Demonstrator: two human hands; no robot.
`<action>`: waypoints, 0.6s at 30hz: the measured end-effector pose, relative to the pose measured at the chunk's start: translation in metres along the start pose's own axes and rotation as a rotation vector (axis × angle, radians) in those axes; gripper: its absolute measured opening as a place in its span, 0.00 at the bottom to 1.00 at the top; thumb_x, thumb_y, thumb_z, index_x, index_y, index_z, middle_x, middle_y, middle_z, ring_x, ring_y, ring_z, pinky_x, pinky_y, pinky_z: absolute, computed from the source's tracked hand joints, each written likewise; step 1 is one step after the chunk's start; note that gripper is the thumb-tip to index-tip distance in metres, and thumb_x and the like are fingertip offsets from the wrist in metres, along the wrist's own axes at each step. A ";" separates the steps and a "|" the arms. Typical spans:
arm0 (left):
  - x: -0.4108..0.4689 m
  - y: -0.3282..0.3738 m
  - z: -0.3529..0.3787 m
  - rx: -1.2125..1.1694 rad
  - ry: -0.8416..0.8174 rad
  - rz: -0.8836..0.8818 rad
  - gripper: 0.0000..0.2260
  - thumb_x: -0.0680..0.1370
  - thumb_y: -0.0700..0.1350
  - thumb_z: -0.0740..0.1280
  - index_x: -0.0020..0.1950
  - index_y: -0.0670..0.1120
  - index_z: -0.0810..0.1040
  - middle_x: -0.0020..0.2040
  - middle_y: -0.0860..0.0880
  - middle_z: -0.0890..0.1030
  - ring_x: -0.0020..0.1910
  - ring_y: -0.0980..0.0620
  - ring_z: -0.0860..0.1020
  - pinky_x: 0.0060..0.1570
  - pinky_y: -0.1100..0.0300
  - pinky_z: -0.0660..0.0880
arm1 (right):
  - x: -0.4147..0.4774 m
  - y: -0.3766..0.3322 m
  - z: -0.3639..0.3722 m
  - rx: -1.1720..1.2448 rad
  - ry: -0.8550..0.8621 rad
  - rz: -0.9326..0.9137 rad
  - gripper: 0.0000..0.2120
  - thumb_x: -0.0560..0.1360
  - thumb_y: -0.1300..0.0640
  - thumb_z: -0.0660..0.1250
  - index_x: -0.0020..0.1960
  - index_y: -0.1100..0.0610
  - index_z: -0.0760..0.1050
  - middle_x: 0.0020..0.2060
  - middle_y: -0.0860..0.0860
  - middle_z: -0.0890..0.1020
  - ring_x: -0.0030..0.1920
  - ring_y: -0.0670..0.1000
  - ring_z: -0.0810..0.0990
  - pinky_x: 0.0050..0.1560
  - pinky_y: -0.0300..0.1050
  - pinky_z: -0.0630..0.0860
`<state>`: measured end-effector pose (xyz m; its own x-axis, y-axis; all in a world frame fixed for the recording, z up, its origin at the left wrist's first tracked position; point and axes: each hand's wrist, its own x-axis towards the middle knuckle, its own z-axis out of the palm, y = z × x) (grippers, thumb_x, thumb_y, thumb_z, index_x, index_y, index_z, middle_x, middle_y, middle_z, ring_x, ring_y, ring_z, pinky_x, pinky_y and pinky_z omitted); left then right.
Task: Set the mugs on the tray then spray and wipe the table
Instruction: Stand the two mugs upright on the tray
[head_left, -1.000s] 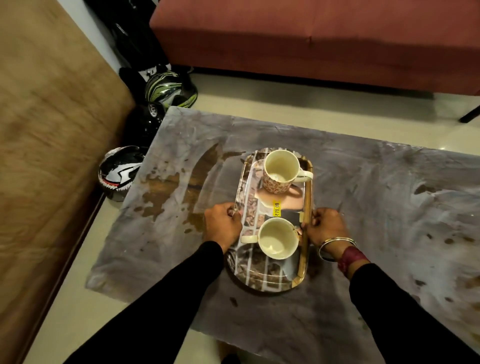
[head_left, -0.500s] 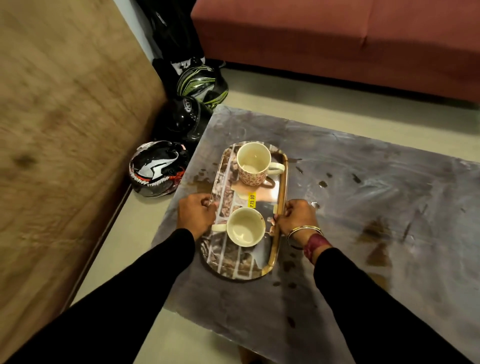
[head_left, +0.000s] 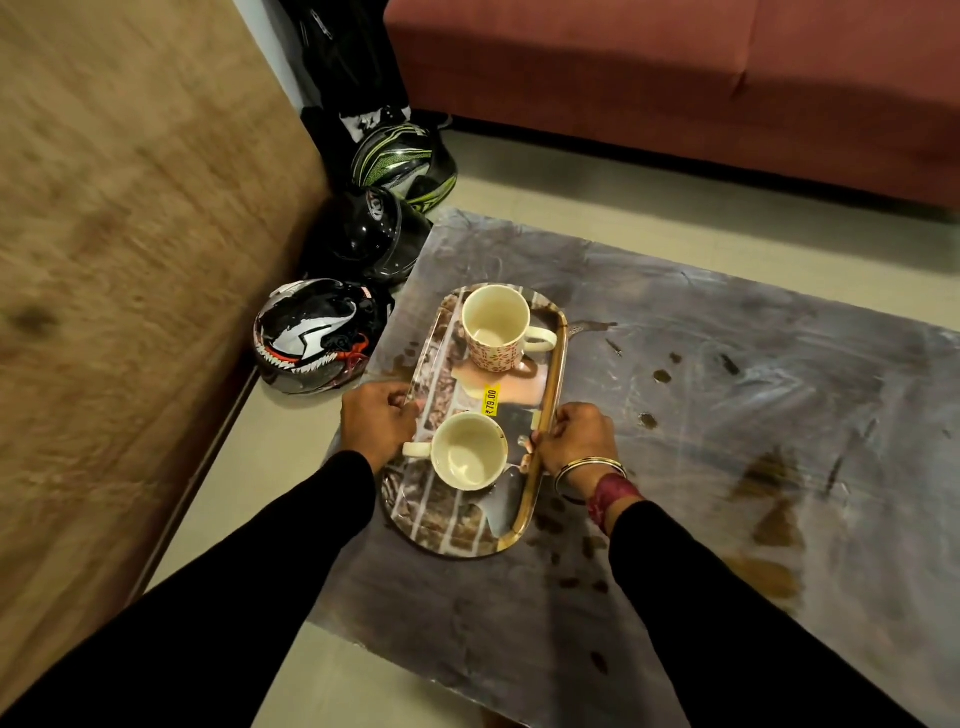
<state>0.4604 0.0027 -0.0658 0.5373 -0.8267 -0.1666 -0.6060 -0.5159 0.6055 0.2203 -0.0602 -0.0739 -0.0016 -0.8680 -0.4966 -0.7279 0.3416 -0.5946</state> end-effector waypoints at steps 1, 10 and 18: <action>0.002 -0.002 -0.002 -0.002 -0.005 0.002 0.09 0.73 0.40 0.77 0.52 0.41 0.88 0.39 0.41 0.86 0.40 0.42 0.85 0.50 0.51 0.83 | -0.001 -0.001 0.001 0.003 -0.003 -0.004 0.10 0.68 0.58 0.79 0.36 0.55 0.78 0.35 0.53 0.83 0.37 0.54 0.81 0.38 0.40 0.73; 0.019 -0.006 -0.017 0.004 -0.032 0.032 0.12 0.73 0.43 0.78 0.57 0.43 0.87 0.37 0.50 0.83 0.37 0.53 0.81 0.45 0.65 0.74 | -0.003 -0.013 0.012 0.044 -0.013 -0.022 0.10 0.69 0.59 0.79 0.36 0.53 0.78 0.36 0.52 0.84 0.39 0.52 0.83 0.41 0.42 0.79; 0.032 -0.012 -0.018 0.018 -0.023 0.057 0.13 0.74 0.44 0.78 0.57 0.42 0.87 0.43 0.44 0.87 0.37 0.53 0.81 0.51 0.61 0.79 | 0.003 -0.024 0.014 0.054 0.001 -0.022 0.14 0.70 0.60 0.78 0.33 0.51 0.75 0.32 0.48 0.80 0.34 0.49 0.79 0.38 0.39 0.74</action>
<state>0.4955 -0.0135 -0.0650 0.4881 -0.8598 -0.1501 -0.6461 -0.4716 0.6002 0.2473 -0.0661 -0.0700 0.0130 -0.8758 -0.4826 -0.6894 0.3417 -0.6387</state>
